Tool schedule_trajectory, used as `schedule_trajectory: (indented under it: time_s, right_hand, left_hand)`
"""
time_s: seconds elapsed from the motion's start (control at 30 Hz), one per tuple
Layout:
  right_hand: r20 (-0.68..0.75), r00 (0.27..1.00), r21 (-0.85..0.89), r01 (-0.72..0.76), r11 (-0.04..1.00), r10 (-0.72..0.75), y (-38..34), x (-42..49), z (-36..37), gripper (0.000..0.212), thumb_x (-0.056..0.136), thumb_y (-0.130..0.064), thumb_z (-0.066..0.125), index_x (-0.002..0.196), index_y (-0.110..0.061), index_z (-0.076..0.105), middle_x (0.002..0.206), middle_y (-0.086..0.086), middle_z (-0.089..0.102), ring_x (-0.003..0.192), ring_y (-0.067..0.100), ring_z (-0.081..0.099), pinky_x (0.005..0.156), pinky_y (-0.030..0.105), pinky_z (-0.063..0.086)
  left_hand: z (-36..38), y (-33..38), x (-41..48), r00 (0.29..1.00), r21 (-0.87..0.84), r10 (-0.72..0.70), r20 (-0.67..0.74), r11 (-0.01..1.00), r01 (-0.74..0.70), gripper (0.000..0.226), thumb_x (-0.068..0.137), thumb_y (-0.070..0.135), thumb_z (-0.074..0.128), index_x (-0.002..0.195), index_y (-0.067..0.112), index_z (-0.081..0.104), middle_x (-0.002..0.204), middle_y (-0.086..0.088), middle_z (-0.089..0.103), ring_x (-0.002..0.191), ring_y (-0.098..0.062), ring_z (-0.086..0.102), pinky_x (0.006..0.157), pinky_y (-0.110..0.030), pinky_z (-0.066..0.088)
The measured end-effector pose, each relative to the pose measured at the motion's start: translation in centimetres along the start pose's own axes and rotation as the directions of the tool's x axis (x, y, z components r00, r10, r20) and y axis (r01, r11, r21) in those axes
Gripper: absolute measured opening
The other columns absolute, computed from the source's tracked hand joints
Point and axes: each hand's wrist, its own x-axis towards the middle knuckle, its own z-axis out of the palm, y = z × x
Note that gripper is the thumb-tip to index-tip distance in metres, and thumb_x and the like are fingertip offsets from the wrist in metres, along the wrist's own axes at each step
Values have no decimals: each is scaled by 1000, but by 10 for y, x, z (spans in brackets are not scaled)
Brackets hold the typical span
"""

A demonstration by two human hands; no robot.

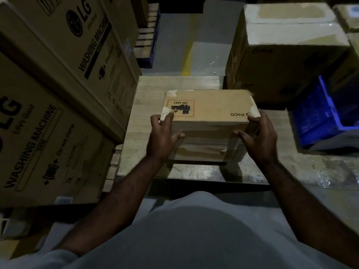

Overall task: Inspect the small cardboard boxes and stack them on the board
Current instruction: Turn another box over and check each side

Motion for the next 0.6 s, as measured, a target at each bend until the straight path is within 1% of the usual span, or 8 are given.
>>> schedule_trajectory:
  time_s: [0.07, 0.1, 0.17, 0.2, 0.27, 0.43, 0.53, 0.6]
  right_hand:
    - [44, 998, -32, 46, 998, -45, 4, -12, -1, 58, 80, -19, 88, 125, 0, 56, 157, 19, 44, 145, 24, 41, 112, 39, 47]
    - [84, 995, -63, 58, 996, -53, 5, -17, -2, 59, 81, -24, 87, 125, 0, 54, 161, 18, 38, 149, 24, 36, 114, 41, 44]
    - [157, 985, -187, 102, 977, -73, 3, -25, -4, 63, 84, -37, 82, 128, -4, 51, 165, 19, 30, 154, 35, 27, 120, 56, 36]
    - [171, 979, -247, 153, 957, -113, 1, -29, -4, 64, 85, -43, 78, 128, -5, 51, 165, 22, 31, 155, 40, 24, 122, 62, 29]
    - [189, 962, -298, 247, 922, -197, -5, -32, -5, 62, 90, -49, 75, 130, -6, 54, 161, 26, 37, 155, 42, 25, 124, 62, 23]
    - [226, 955, -431, 274, 860, -191, -9, -41, 5, 78, 96, -60, 59, 151, -6, 49, 161, 20, 42, 151, 35, 37, 123, 52, 29]
    - [209, 960, -479, 268, 836, -188, -6, -52, 10, 83, 98, -63, 52, 156, -5, 43, 163, 20, 39, 151, 34, 37, 122, 51, 28]
    - [199, 960, -501, 273, 821, -198, -4, -52, 12, 82, 99, -63, 48, 156, -4, 43, 163, 19, 39, 151, 34, 37, 122, 50, 28]
  left_hand:
    - [3, -3, -7, 999, 111, 54, -5, 992, -53, 81, 77, 36, 88, 142, 9, 47, 149, -19, 31, 132, -32, 48, 101, -44, 56]
    - [6, -5, -9, 993, 188, 116, 0, 976, -114, 81, 76, 44, 87, 137, 6, 47, 153, -23, 28, 138, -36, 43, 106, -48, 51]
    - [11, -4, -12, 971, 313, 232, 48, 920, -236, 85, 77, 56, 81, 132, 2, 47, 160, -29, 25, 149, -45, 27, 118, -57, 33]
    - [12, -2, -13, 963, 360, 256, 87, 893, -270, 91, 77, 62, 78, 136, 0, 46, 161, -29, 25, 151, -46, 21, 122, -59, 23]
    - [14, 1, -14, 958, 432, 247, 147, 855, -287, 103, 79, 70, 71, 148, 1, 38, 163, -27, 26, 153, -46, 18, 124, -62, 14]
    - [18, -7, -29, 952, 439, 242, 189, 846, -302, 107, 83, 75, 59, 159, 6, 27, 166, -26, 19, 154, -43, 17, 124, -58, 15]
    - [21, -11, -40, 948, 442, 248, 198, 841, -312, 108, 85, 80, 46, 161, 7, 22, 168, -25, 13, 155, -42, 12, 126, -57, 14]
    - [22, -10, -39, 951, 432, 244, 191, 849, -305, 108, 85, 83, 39, 160, 7, 23, 167, -25, 14, 155, -42, 13, 125, -56, 15]
